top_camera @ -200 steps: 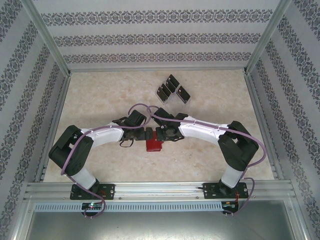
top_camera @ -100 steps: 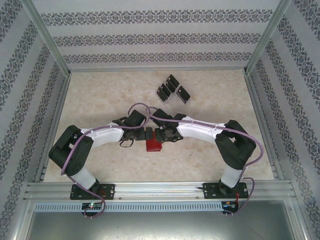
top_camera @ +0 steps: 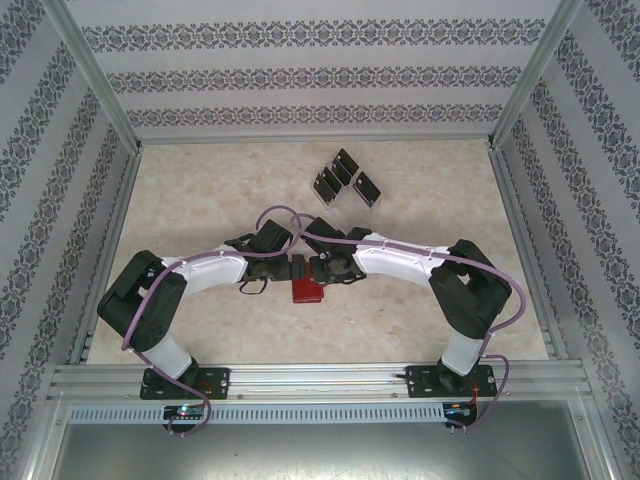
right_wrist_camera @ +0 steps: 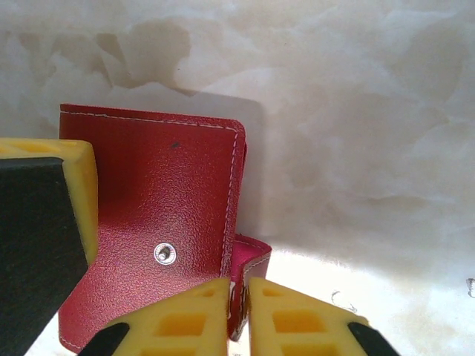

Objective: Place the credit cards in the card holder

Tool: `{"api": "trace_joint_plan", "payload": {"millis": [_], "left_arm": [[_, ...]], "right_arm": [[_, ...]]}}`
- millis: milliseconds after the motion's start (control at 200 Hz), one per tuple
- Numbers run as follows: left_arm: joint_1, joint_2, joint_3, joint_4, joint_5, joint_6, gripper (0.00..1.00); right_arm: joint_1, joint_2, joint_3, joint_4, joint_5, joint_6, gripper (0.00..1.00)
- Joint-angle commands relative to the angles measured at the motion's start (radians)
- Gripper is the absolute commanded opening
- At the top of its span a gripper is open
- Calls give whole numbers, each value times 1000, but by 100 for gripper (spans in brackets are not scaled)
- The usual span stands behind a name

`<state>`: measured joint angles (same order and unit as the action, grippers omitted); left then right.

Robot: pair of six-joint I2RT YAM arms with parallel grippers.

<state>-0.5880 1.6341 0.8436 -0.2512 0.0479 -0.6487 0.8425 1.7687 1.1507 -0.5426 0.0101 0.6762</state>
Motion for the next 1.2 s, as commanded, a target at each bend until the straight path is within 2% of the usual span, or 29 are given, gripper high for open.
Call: {"api": "trace_joint_plan", "payload": {"millis": [0,120,190,295,525,625,814,1104,1139,1194], "left_arm": [[-7,52,-41,33,35,-12,100],[-8,52,-40,32,36,-12,100],[-7,52,-40,31,34,-12,100],[-8,52,-40,31,34,-12,100],[-7,49,-37,29,33,-12,100],[-9,50,-37,30,33,-12,100],[-9,51,-37,30,33,-12,100],[-9,49,-38,30,33,-11,100],[-9,50,-37,30,33,-11,100],[-9,50,-36,30,33,-10,100]], "right_arm": [[15,-31,12,-13,9,-4,12],[15,-41,9,-11,10,-2,11],[15,-51,2,-11,14,-3,14],[13,-61,0,-14,16,-3,15],[12,-60,-8,-9,14,-3,11],[11,-60,-11,-2,10,-2,19],[7,-52,-20,6,-1,-3,13],[3,-51,-25,7,-2,-3,9],[3,-52,-26,7,-1,-4,10],[3,-52,-26,5,-2,-4,18]]}}
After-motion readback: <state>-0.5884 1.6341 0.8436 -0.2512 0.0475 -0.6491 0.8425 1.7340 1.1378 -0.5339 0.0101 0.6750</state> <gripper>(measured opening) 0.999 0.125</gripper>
